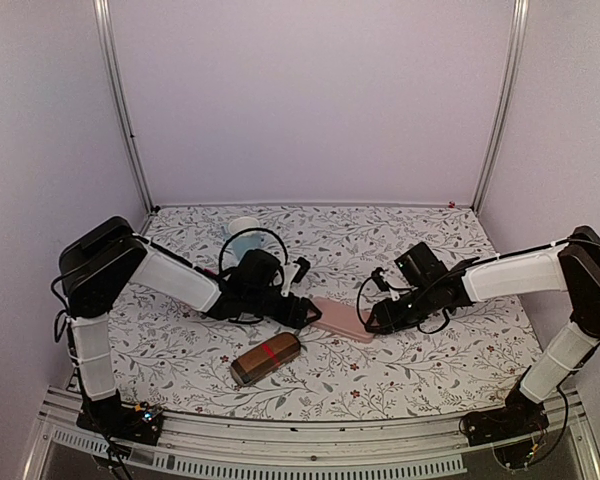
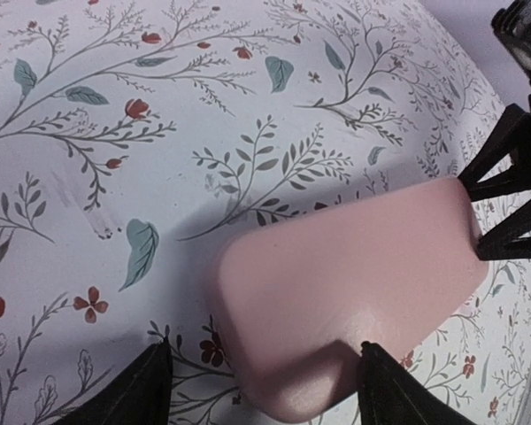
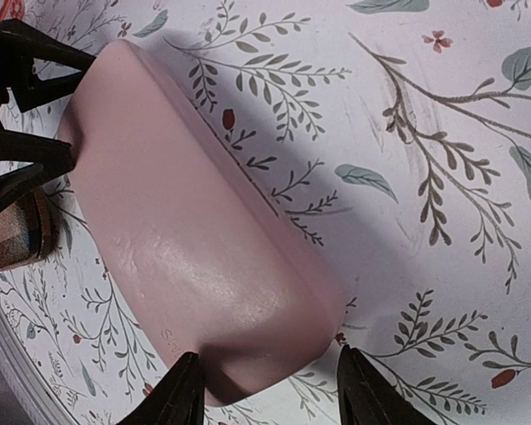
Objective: Organize the sunglasses
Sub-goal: Adjust the case with sunglasses at the center of the board.
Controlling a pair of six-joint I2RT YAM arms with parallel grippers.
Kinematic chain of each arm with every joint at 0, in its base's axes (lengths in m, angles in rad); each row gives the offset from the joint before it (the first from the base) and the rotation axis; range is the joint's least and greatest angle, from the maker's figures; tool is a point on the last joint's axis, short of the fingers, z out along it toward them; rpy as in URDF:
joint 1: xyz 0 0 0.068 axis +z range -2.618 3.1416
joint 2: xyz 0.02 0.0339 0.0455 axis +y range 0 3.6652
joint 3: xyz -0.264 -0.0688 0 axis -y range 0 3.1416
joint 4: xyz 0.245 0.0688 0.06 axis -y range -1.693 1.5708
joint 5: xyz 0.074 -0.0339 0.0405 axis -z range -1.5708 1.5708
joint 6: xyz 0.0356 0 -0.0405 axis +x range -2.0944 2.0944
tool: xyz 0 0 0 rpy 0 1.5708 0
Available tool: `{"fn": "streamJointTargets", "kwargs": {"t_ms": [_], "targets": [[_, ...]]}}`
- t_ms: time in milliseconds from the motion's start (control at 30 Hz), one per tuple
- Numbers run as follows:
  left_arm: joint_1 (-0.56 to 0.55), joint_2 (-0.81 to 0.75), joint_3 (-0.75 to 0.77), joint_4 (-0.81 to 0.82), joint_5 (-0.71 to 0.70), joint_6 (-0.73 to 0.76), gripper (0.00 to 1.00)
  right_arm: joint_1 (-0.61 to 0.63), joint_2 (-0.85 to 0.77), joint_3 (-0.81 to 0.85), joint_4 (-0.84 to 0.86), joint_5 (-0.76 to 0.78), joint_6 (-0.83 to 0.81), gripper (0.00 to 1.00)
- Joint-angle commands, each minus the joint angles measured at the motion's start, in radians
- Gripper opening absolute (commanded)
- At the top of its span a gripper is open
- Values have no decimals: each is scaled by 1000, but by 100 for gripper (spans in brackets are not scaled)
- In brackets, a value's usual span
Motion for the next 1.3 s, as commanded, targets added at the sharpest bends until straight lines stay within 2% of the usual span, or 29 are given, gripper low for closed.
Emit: {"fn": "streamJointTargets", "kwargs": {"t_ms": [0,433,800,1033,1267], "targets": [[-17,-8,-67,-97,-41,-7,72,-17,-33,-6,-18,-22,-18,52],[-18,-127,-120,-6,52,-70,75,-32,-54,-2,-19,-64,-17,57],[-16,-51,-29,3,83,-67,75,-32,-62,-25,-6,-81,0,60],[-50,0,10,-13,174,-55,70,-35,-75,-16,-17,-64,-4,60],[-126,10,30,-20,294,25,69,-64,-105,-2,-58,-28,-17,60]]}}
